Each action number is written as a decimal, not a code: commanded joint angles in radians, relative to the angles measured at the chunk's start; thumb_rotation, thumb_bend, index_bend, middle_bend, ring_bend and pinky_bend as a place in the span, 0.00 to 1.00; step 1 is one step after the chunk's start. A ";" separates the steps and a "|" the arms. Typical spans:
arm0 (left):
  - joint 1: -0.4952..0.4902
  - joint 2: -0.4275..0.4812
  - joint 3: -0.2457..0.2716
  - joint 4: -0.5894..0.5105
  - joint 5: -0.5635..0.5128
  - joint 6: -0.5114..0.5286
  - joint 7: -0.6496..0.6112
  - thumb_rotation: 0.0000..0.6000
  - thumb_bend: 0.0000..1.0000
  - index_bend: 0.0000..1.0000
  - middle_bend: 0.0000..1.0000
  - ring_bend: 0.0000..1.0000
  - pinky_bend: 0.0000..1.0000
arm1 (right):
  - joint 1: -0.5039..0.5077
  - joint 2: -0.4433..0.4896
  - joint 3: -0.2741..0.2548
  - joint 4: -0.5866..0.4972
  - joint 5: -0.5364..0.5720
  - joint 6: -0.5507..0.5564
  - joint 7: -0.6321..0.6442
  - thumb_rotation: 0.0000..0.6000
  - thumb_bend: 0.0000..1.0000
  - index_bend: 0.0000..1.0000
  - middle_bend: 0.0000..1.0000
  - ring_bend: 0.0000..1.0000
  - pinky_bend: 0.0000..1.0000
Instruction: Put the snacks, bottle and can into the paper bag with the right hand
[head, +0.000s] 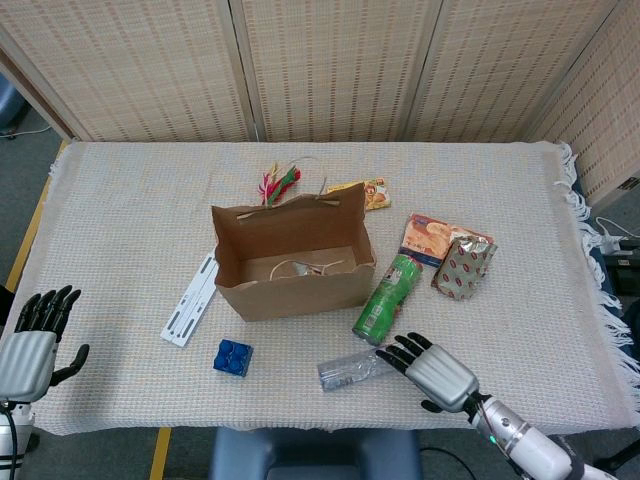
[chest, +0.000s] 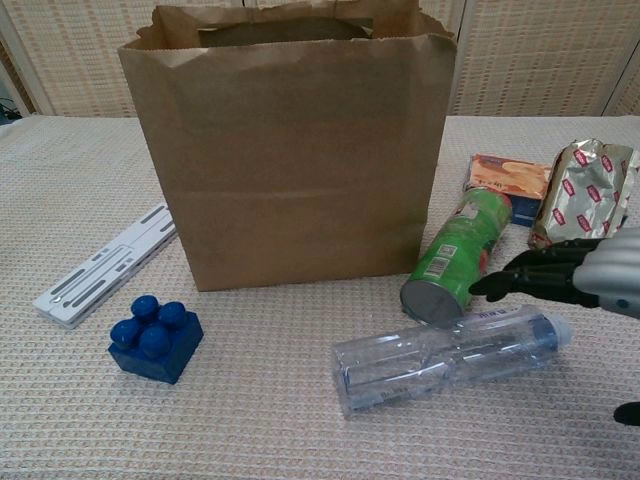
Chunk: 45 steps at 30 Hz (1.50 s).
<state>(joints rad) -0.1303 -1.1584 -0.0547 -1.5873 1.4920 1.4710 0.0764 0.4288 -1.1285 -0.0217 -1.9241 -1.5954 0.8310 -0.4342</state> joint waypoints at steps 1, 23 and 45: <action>0.000 0.000 0.000 0.000 0.000 -0.001 0.000 1.00 0.38 0.00 0.00 0.00 0.00 | 0.062 -0.115 0.051 0.021 0.110 -0.063 -0.117 1.00 0.06 0.00 0.11 0.04 0.11; -0.003 0.020 0.011 -0.150 0.041 0.020 0.067 1.00 0.38 0.00 0.00 0.00 0.00 | 0.135 -0.352 0.033 0.080 0.282 0.082 -0.289 1.00 0.28 0.81 0.65 0.69 0.71; 0.012 -0.027 0.017 0.055 0.017 0.012 -0.031 1.00 0.37 0.00 0.00 0.00 0.00 | 0.155 -0.034 0.331 -0.268 0.165 0.388 -0.063 1.00 0.28 0.80 0.66 0.69 0.71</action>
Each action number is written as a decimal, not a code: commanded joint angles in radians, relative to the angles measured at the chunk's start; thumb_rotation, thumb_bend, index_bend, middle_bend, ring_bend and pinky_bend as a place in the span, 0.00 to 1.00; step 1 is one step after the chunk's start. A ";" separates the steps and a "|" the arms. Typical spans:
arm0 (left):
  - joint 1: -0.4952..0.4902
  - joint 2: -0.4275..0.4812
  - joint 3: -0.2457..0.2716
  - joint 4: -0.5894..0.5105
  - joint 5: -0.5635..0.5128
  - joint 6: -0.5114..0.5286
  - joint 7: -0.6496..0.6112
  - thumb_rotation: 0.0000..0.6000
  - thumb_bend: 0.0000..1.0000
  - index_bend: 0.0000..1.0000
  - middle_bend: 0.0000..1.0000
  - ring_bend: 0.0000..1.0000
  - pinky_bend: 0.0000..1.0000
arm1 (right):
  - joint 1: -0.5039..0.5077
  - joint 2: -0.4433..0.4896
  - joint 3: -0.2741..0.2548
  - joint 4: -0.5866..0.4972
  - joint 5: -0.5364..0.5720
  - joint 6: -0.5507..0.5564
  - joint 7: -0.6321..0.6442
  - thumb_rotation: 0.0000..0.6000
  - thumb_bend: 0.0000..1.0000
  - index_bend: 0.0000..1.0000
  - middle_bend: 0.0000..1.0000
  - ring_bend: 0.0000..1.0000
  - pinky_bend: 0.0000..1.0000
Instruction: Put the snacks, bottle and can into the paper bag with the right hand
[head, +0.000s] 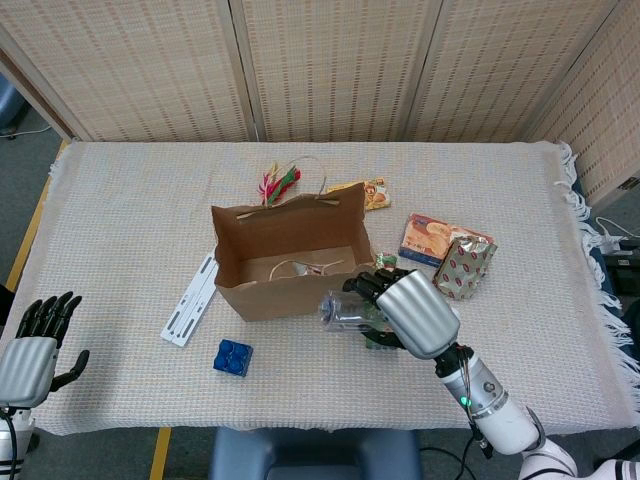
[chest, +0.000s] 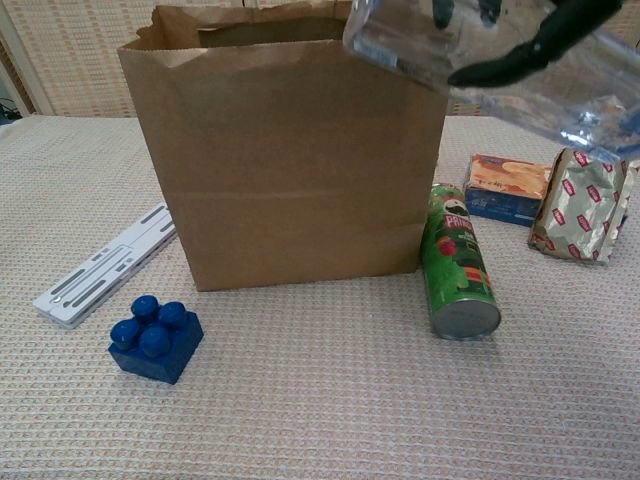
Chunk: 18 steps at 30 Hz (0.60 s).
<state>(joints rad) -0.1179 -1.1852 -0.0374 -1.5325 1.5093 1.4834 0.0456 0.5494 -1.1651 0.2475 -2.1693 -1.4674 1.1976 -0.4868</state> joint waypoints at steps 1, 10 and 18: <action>0.000 0.001 0.000 -0.001 0.000 0.000 0.000 1.00 0.38 0.00 0.00 0.00 0.00 | 0.052 -0.012 0.089 -0.022 0.055 0.027 -0.020 1.00 0.28 0.79 0.66 0.69 0.71; -0.002 0.004 -0.002 -0.002 0.003 -0.002 -0.007 1.00 0.37 0.00 0.00 0.00 0.00 | 0.244 -0.227 0.245 0.147 0.193 0.054 -0.114 1.00 0.28 0.77 0.66 0.68 0.71; -0.005 0.006 -0.004 -0.001 0.002 -0.005 -0.008 1.00 0.38 0.00 0.00 0.00 0.00 | 0.395 -0.448 0.314 0.363 0.288 0.104 -0.116 1.00 0.28 0.76 0.66 0.67 0.70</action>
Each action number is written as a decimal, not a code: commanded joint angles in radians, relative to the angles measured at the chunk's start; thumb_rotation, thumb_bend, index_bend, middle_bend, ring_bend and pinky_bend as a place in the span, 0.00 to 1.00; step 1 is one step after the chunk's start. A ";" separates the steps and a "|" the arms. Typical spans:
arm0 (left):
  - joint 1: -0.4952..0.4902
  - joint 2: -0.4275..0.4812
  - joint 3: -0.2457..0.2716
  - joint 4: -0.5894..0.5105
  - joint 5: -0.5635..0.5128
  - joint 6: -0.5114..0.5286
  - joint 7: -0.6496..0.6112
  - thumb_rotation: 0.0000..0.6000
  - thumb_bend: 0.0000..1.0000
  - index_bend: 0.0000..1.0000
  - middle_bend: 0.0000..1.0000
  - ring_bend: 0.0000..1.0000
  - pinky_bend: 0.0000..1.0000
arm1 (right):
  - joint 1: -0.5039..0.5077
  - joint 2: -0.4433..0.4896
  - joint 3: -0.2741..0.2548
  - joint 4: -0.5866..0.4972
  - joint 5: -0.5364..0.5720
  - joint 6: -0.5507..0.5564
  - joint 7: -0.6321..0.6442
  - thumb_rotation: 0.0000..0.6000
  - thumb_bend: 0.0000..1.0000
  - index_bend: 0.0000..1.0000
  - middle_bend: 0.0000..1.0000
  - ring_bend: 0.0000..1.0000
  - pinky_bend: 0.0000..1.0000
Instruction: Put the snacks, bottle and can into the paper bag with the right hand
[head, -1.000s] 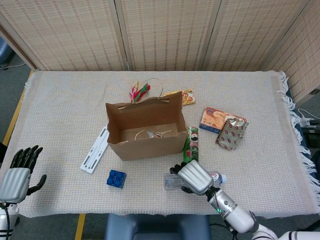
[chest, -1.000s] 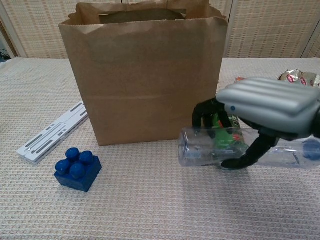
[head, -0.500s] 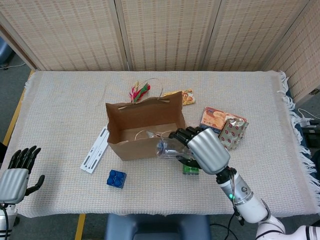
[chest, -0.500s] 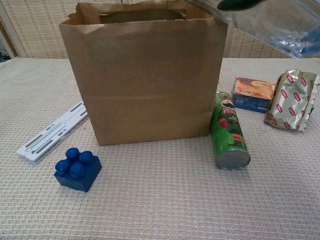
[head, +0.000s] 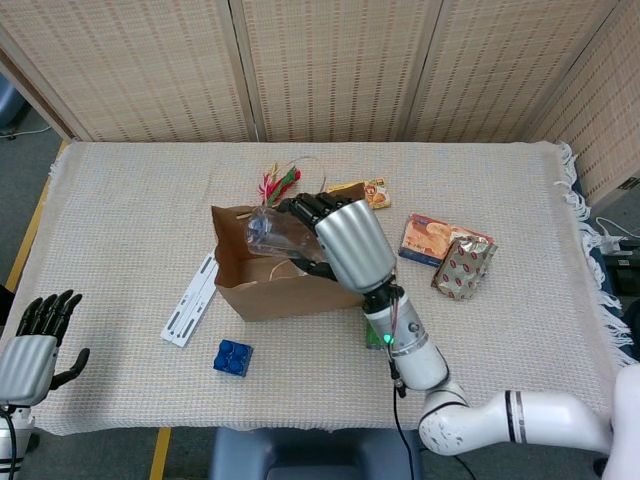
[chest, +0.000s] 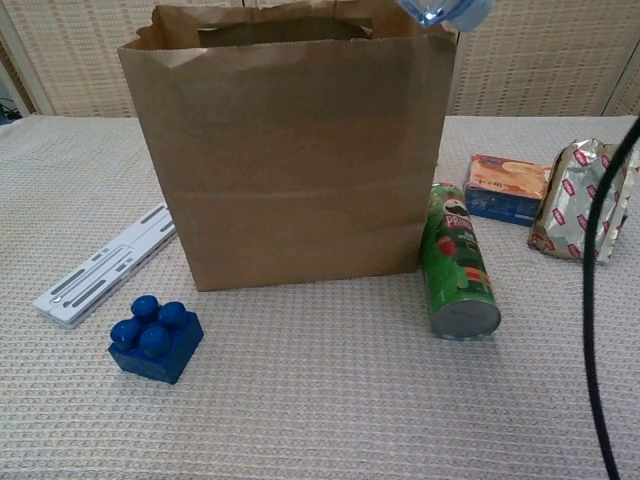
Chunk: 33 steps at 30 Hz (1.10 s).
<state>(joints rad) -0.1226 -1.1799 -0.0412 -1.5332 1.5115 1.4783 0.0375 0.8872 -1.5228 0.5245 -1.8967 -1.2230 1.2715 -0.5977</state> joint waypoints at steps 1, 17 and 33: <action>0.000 0.001 0.000 -0.001 0.000 0.000 -0.002 1.00 0.37 0.00 0.00 0.00 0.00 | 0.078 -0.125 0.048 0.121 0.056 0.042 0.002 1.00 0.28 0.76 0.66 0.67 0.70; -0.004 0.009 0.000 -0.006 0.002 -0.005 -0.009 1.00 0.37 0.00 0.00 0.00 0.00 | 0.110 -0.124 0.014 0.061 0.375 -0.007 -0.193 1.00 0.11 0.01 0.20 0.12 0.22; -0.003 0.009 -0.004 -0.019 -0.004 -0.003 0.011 1.00 0.38 0.00 0.00 0.00 0.00 | -0.153 0.302 -0.101 -0.330 0.212 0.097 -0.128 1.00 0.08 0.00 0.16 0.08 0.16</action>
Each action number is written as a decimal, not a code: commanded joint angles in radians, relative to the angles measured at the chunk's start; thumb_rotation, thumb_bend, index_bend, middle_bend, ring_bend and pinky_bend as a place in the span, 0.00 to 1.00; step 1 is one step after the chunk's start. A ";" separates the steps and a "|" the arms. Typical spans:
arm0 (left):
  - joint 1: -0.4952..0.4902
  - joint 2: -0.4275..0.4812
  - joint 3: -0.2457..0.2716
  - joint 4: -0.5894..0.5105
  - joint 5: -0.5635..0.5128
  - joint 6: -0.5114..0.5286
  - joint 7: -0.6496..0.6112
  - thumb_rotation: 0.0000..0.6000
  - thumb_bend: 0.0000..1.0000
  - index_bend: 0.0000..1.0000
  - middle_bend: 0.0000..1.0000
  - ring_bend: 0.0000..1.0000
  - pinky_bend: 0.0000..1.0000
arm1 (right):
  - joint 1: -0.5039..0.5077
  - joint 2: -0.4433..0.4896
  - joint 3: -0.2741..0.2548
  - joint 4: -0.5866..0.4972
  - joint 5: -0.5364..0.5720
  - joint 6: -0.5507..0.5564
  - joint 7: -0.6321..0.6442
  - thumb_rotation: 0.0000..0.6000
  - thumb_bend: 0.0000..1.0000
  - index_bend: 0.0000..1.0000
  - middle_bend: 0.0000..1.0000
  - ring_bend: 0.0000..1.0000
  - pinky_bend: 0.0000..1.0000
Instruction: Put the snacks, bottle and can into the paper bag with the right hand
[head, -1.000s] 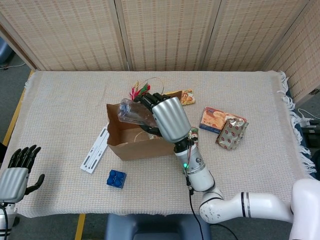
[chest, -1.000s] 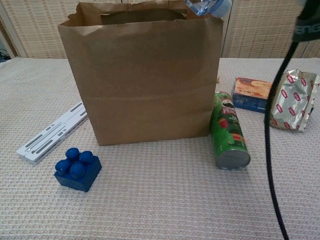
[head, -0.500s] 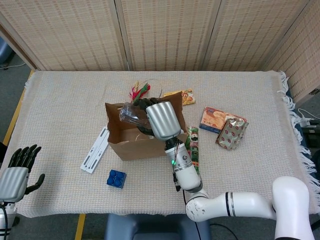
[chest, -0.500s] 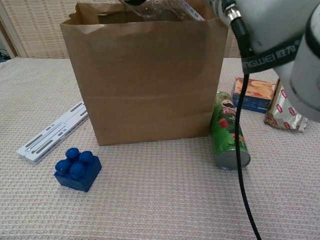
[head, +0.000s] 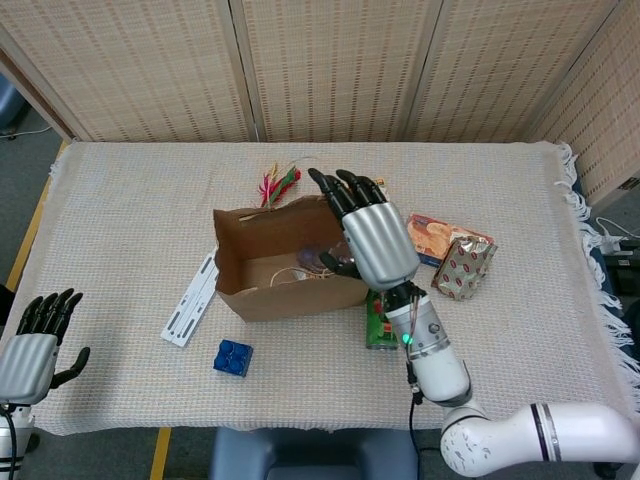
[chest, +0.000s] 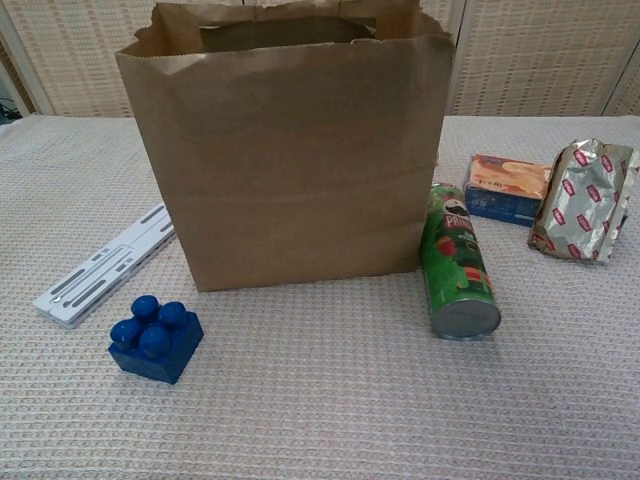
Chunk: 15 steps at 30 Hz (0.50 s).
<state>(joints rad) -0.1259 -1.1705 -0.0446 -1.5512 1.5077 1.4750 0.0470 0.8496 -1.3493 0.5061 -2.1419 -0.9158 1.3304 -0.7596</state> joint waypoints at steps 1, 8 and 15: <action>0.001 0.000 -0.001 -0.002 -0.001 0.001 0.004 1.00 0.38 0.00 0.00 0.00 0.00 | -0.158 0.170 -0.116 -0.090 -0.120 0.046 0.056 1.00 0.08 0.00 0.16 0.08 0.16; 0.003 -0.003 -0.003 -0.009 -0.004 0.006 0.019 1.00 0.38 0.00 0.00 0.00 0.00 | -0.318 0.312 -0.263 0.035 -0.112 -0.019 0.250 1.00 0.08 0.00 0.13 0.05 0.13; 0.003 -0.005 -0.006 -0.013 -0.009 0.007 0.030 1.00 0.38 0.00 0.00 0.00 0.00 | -0.305 0.249 -0.310 0.248 0.038 -0.163 0.306 1.00 0.08 0.00 0.09 0.02 0.09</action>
<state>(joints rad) -0.1230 -1.1755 -0.0500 -1.5642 1.4986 1.4816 0.0779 0.5413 -1.0684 0.2217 -1.9745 -0.9440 1.2283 -0.4719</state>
